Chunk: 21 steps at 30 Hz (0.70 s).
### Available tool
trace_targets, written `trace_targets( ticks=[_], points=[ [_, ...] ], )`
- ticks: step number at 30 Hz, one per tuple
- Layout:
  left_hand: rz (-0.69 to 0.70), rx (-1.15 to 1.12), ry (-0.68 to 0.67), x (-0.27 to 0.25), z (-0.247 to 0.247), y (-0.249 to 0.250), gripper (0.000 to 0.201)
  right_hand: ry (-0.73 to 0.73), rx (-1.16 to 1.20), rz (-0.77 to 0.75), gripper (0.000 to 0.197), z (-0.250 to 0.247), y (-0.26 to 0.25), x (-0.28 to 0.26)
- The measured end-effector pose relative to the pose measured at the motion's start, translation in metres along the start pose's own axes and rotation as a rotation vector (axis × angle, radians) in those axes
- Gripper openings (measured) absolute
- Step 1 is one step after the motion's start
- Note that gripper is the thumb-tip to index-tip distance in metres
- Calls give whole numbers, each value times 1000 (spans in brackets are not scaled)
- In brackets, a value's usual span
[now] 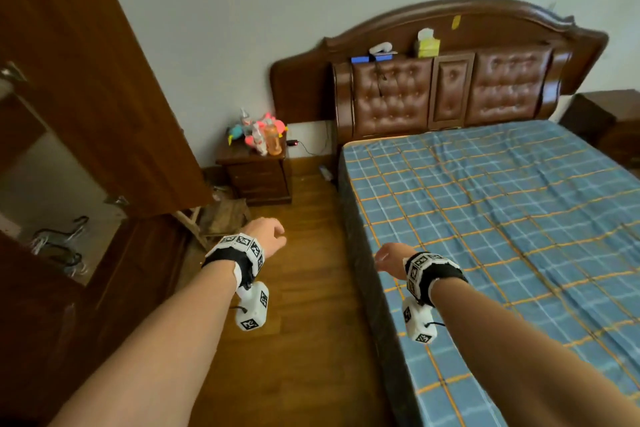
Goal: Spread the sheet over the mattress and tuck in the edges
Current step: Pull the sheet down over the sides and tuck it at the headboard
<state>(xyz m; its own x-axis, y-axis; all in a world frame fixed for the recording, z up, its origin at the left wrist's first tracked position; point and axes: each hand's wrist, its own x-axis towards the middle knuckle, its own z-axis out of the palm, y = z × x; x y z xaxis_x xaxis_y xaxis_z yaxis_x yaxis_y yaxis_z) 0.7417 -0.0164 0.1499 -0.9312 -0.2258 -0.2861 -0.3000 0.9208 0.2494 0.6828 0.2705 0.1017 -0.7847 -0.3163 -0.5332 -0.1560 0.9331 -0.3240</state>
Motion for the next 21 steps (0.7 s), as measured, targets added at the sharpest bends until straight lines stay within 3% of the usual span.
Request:
trace_targets(
  ticks=[6,12,17,21],
  points=[
    [83,-64,-51,172,-42,-5,25,79,40,52,33,-101,-36,131],
    [201,-30,-126,394,-65,7,28,190,180,205,33,-182,-33,288],
    [343,53,-216,568,-112,50,28,190,342,422,37,-241,-22,391],
    [477,161,-254,682,-136,98,24,214,407,512,36,-288,-18,454]
  ],
)
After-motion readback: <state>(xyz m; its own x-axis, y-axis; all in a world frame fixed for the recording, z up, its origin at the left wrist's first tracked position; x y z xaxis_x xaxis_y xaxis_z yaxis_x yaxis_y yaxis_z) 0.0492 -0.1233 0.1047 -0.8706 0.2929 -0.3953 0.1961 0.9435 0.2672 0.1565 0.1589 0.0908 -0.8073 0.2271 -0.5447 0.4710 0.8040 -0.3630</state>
